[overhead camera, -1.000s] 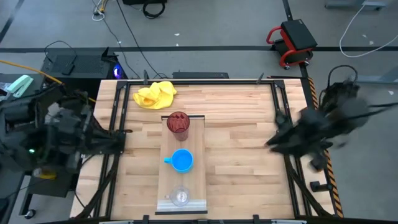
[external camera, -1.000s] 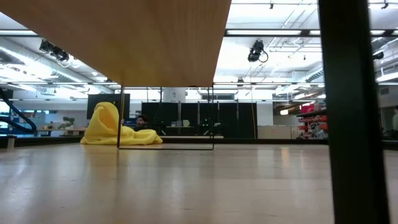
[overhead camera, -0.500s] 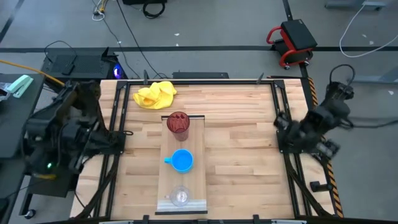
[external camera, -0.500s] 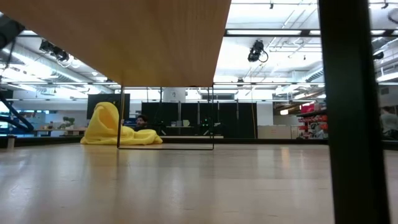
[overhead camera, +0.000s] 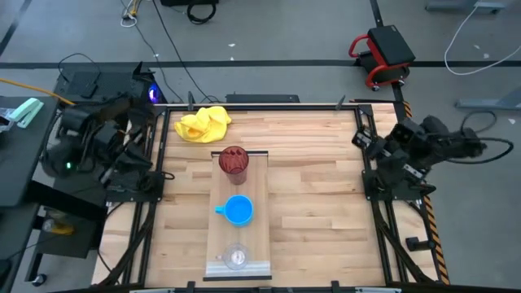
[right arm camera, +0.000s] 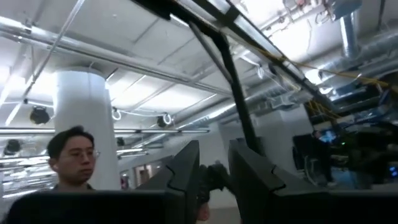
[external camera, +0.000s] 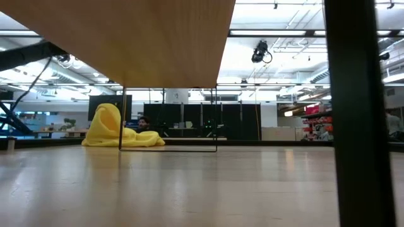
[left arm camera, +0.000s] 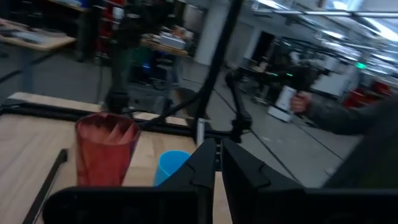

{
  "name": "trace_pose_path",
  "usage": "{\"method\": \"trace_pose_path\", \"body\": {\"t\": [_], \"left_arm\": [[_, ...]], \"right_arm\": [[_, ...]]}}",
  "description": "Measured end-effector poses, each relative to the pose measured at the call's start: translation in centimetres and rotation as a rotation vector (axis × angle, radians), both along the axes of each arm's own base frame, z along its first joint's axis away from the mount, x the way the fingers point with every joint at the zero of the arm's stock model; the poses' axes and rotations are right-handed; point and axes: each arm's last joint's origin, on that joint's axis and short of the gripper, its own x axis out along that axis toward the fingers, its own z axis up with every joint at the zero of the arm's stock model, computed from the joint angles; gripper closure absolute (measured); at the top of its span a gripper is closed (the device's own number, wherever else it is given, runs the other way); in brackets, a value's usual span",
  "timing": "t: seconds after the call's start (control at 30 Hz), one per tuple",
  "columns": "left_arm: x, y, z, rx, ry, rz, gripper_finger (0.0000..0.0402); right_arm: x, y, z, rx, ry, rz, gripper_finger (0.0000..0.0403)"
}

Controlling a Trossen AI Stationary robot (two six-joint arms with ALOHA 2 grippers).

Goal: Stack small to large cups/mugs on shelf
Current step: Return to Home Position

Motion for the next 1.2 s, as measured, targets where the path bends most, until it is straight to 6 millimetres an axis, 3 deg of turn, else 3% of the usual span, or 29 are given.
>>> {"method": "trace_pose_path", "body": {"t": [0.2,0.43,0.6,0.7,0.87,1.03,1.2], "left_arm": [[1.0,2.5,3.2,0.021,-0.01,-0.112,0.0361],[0.5,1.1,5.5,0.093,-0.037,-0.18,0.0369],[0.3,0.7,6.7,-0.036,0.014,-0.181,0.0371],[0.3,0.6,6.7,-0.017,0.007,-0.182,0.0367],[0.4,0.9,6.8,-0.246,0.121,-0.254,0.0361],[-1.0,-1.8,8.7,-0.343,0.151,-0.364,0.0368],[-2.4,-4.5,12.7,-0.25,-0.091,-0.469,0.0374]], "right_arm": [[-0.4,-2.2,0.8,0.015,-0.02,-0.116,0.0309],[0.3,-2.4,0.5,0.038,0.034,-0.084,0.0309],[0.9,-2.5,0.3,0.037,0.054,-0.086,0.0309],[1.2,-2.5,0.2,0.04,0.063,-0.084,0.0309],[1.3,-2.4,0.1,0.058,0.083,-0.049,0.0309],[1.2,-2.4,0.1,0.05,0.085,-0.034,0.0309],[1.2,-2.4,0.1,0.05,0.087,-0.029,0.0309]]}}
